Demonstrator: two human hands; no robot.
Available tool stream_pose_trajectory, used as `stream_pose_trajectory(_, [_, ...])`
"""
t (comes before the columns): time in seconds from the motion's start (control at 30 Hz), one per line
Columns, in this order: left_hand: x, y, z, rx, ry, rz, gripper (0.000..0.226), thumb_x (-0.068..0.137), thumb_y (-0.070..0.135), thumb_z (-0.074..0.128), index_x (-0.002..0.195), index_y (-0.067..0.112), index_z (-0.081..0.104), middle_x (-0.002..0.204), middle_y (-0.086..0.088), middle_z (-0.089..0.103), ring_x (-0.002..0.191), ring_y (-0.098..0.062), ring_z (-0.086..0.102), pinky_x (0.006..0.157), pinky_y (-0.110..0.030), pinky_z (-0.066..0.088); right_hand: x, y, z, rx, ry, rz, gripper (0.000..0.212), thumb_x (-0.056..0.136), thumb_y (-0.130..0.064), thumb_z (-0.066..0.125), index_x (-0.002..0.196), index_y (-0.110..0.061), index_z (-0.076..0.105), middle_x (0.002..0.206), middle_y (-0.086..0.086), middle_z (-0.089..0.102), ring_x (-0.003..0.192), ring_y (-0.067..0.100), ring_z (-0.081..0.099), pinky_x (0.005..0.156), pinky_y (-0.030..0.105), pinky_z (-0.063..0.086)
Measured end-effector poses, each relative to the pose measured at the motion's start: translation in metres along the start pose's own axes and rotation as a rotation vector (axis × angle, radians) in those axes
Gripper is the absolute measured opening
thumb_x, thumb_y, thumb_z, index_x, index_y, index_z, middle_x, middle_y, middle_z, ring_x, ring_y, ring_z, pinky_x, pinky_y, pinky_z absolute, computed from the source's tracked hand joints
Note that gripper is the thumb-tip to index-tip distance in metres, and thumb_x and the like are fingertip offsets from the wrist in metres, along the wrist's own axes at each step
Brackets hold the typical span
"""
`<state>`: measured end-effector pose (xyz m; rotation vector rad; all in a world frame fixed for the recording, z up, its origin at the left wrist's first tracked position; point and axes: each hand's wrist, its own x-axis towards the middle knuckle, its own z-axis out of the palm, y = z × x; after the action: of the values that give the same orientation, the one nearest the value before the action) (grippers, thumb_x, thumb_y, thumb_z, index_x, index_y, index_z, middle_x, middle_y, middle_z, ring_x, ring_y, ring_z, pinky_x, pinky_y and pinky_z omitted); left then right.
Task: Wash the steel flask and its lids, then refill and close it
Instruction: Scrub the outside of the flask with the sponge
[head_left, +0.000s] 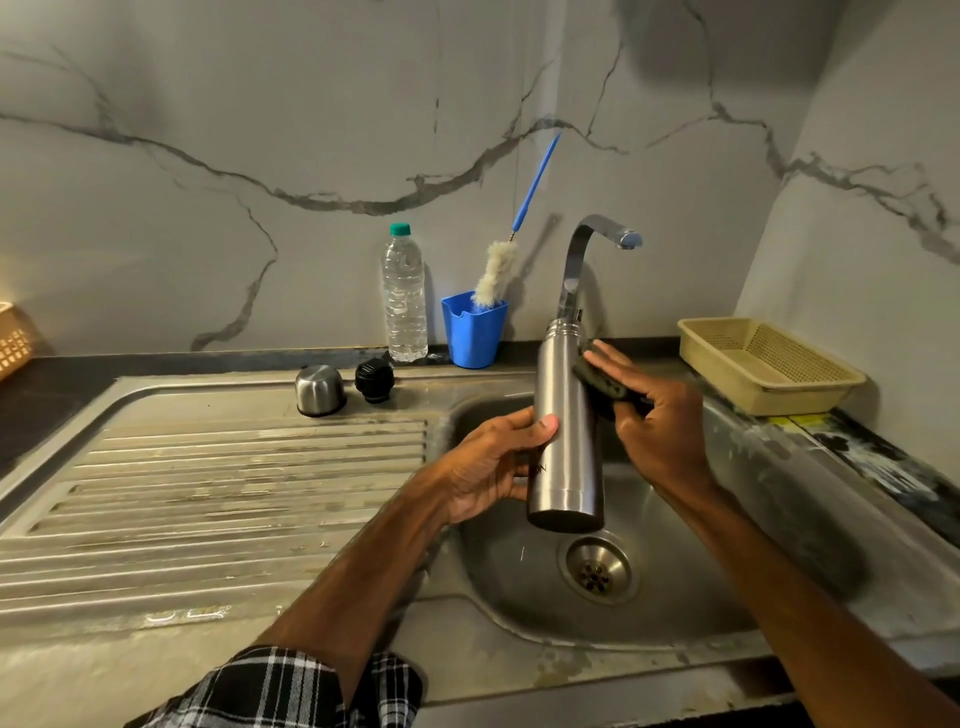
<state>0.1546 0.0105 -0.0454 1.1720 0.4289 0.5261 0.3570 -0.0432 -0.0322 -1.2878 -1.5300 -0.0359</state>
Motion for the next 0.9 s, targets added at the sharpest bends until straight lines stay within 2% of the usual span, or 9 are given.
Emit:
stream_pose_trajectory(0.1, [0.000, 0.003, -0.002, -0.026, 0.003, -0.012, 0.044, 0.087, 0.033, 0.069, 0.128, 0.019, 0.064, 0.118, -0.010, 0.070, 0.109, -0.025, 0.067, 0.090, -0.042, 0.060, 0.003, -0.004, -0.001, -0.012, -0.017, -0.078, 0.067, 0.077, 0.020, 0.052, 0.131, -0.017, 0.064, 0.141, -0.004, 0.058, 0.135, 0.006, 0.049, 0.114, 0.033, 0.040])
stream_pose_trajectory(0.23, [-0.001, 0.000, -0.002, 0.012, -0.032, -0.038, 0.049, 0.088, 0.032, 0.068, 0.135, 0.017, 0.060, 0.123, -0.012, 0.065, 0.110, -0.025, 0.066, 0.088, -0.038, 0.060, 0.006, 0.000, 0.000, -0.034, 0.073, 0.062, 0.070, 0.079, 0.018, 0.052, 0.139, -0.018, 0.057, 0.143, 0.000, 0.056, 0.133, 0.005, 0.049, 0.112, 0.037, 0.043])
stream_pose_trajectory(0.37, [0.000, 0.001, -0.002, 0.047, -0.045, -0.046, 0.053, 0.088, 0.034, 0.068, 0.138, 0.017, 0.058, 0.126, -0.012, 0.064, 0.111, -0.025, 0.066, 0.090, -0.039, 0.059, 0.005, -0.004, -0.005, -0.067, 0.012, -0.056, 0.069, 0.077, 0.021, 0.051, 0.135, -0.015, 0.062, 0.145, -0.003, 0.054, 0.138, 0.007, 0.045, 0.117, 0.033, 0.037])
stream_pose_trajectory(0.43, [0.000, 0.002, -0.002, 0.058, -0.058, -0.066, 0.058, 0.085, 0.037, 0.074, 0.137, 0.016, 0.057, 0.127, -0.014, 0.063, 0.112, -0.026, 0.065, 0.089, -0.038, 0.060, 0.009, -0.001, -0.007, -0.031, 0.010, 0.013, 0.070, 0.077, 0.021, 0.049, 0.136, -0.017, 0.061, 0.145, -0.005, 0.054, 0.138, 0.002, 0.044, 0.117, 0.034, 0.036])
stream_pose_trajectory(0.5, [0.001, 0.000, -0.002, 0.077, -0.090, -0.078, 0.075, 0.077, 0.044, 0.084, 0.140, 0.015, 0.056, 0.128, -0.014, 0.063, 0.114, -0.027, 0.064, 0.089, -0.038, 0.060, 0.011, 0.005, -0.008, 0.021, 0.035, 0.139, 0.070, 0.080, 0.018, 0.049, 0.139, -0.019, 0.059, 0.145, -0.006, 0.054, 0.136, -0.002, 0.044, 0.116, 0.038, 0.038])
stream_pose_trajectory(0.57, [0.001, -0.001, -0.004, 0.059, -0.104, -0.085, 0.082, 0.070, 0.047, 0.089, 0.139, 0.015, 0.058, 0.126, -0.013, 0.064, 0.114, -0.026, 0.064, 0.092, -0.039, 0.060, 0.011, 0.009, -0.010, 0.056, 0.031, 0.235, 0.067, 0.084, 0.015, 0.051, 0.142, -0.019, 0.055, 0.144, 0.000, 0.055, 0.134, 0.008, 0.048, 0.113, 0.041, 0.043])
stream_pose_trajectory(0.7, [0.000, 0.000, -0.005, -0.037, -0.073, -0.076, 0.061, 0.079, 0.037, 0.083, 0.133, 0.016, 0.063, 0.123, -0.012, 0.068, 0.111, -0.024, 0.067, 0.094, -0.040, 0.058, 0.013, 0.008, -0.006, 0.037, 0.012, 0.324, 0.064, 0.085, 0.010, 0.057, 0.145, -0.011, 0.050, 0.141, 0.008, 0.057, 0.130, 0.017, 0.052, 0.110, 0.045, 0.045])
stream_pose_trajectory(0.77, [0.000, 0.000, -0.004, -0.053, -0.028, -0.067, 0.049, 0.087, 0.031, 0.072, 0.133, 0.015, 0.062, 0.121, -0.011, 0.069, 0.109, -0.023, 0.068, 0.093, -0.040, 0.060, 0.013, 0.002, -0.004, 0.060, 0.027, 0.344, 0.062, 0.087, 0.007, 0.058, 0.145, -0.014, 0.051, 0.140, 0.006, 0.058, 0.128, 0.016, 0.054, 0.108, 0.042, 0.047])
stream_pose_trajectory(0.9, [0.002, 0.004, -0.008, -0.132, 0.096, -0.026, 0.045, 0.093, 0.029, 0.070, 0.129, 0.004, 0.061, 0.117, -0.017, 0.071, 0.102, -0.026, 0.071, 0.090, -0.040, 0.060, 0.006, -0.015, -0.001, 0.021, -0.015, 0.302, 0.061, 0.088, 0.002, 0.062, 0.142, -0.024, 0.053, 0.139, 0.003, 0.058, 0.128, 0.017, 0.054, 0.103, 0.034, 0.050])
